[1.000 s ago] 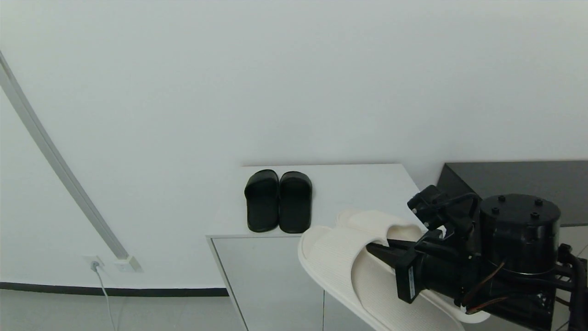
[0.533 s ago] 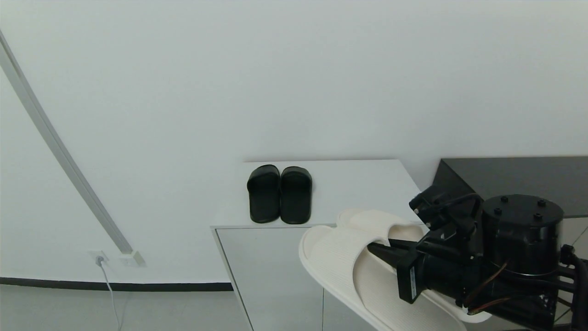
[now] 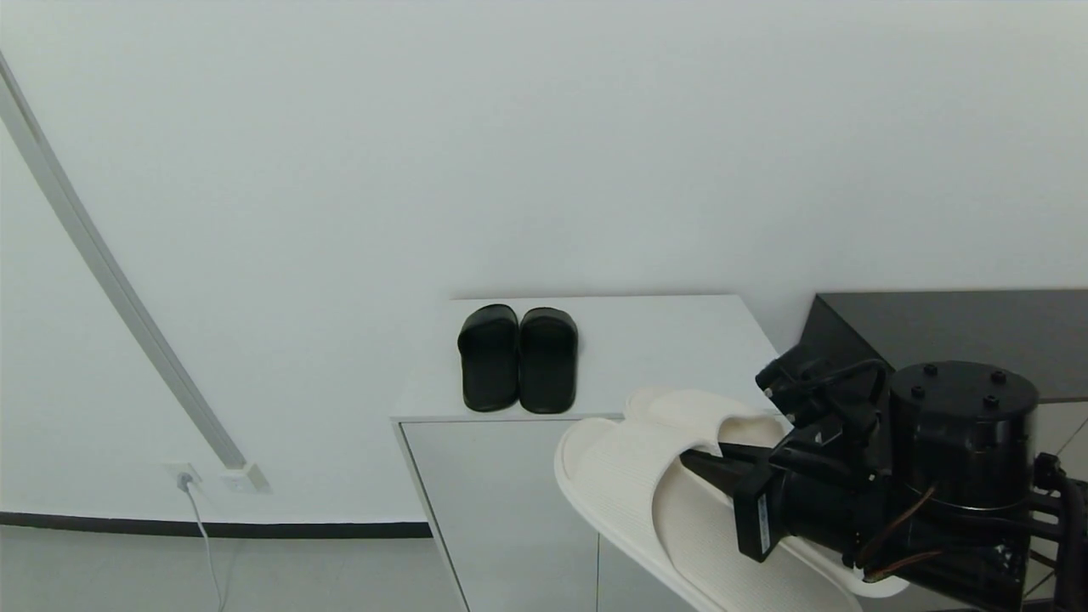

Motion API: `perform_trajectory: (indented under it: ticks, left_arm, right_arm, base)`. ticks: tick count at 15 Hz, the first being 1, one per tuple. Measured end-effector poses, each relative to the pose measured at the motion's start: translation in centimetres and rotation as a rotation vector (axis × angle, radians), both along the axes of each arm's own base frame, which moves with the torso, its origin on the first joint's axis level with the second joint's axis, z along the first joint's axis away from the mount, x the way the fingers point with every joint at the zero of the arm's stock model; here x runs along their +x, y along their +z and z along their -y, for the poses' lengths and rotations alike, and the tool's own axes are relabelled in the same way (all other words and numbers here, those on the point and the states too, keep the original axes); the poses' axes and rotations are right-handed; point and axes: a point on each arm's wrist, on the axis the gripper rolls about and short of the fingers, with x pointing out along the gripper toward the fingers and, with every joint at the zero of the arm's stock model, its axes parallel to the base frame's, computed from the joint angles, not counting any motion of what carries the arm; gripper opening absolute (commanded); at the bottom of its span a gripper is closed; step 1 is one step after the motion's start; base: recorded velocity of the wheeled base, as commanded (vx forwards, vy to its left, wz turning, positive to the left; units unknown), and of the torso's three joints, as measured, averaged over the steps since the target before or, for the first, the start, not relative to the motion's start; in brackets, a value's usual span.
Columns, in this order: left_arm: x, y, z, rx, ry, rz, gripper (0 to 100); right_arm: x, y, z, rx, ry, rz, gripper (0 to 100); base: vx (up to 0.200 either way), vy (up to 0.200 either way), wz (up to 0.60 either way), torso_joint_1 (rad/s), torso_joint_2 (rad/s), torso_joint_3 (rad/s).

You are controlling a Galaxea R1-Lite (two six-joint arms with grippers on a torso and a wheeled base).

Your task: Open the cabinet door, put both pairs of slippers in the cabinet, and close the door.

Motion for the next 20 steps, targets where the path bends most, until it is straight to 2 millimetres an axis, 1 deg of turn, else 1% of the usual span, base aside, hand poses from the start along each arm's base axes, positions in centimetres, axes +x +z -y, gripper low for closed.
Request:
perform_trajectory:
  ticks: [7,8,12,20]
  left_arm:
    - [0.01,-0.05,0.01,0.007,-0.002,-0.003,0]
    - [0.0,-0.02,0.01,0.007,-0.002,-0.002,100]
    - [0.0,-0.01,0.01,0.007,-0.003,-0.001,100]
    - [0.0,0.0,0.0,0.003,0.0,0.0,100]
  right_arm:
    - [-0.51,-0.47,-0.04,-0.032,0.025,0.007,0]
    - [-0.56,-0.5,-0.06,-0.034,0.027,0.007,0]
    - [-0.75,-0.66,-0.07,-0.039,0.032,0.003,0]
    - [-1.09,-1.04,0.21,-0.049,0.033,-0.007,0]
  base:
    - [0.0,0.0,0.0,-0.153,0.35,0.185]
    - [0.0,0.0,0.0,-0.173,0.37,0.207]
    - [0.0,0.0,0.0,-0.182,0.41,0.229]
    - [0.0,0.0,0.0,-0.223,0.54,0.318]
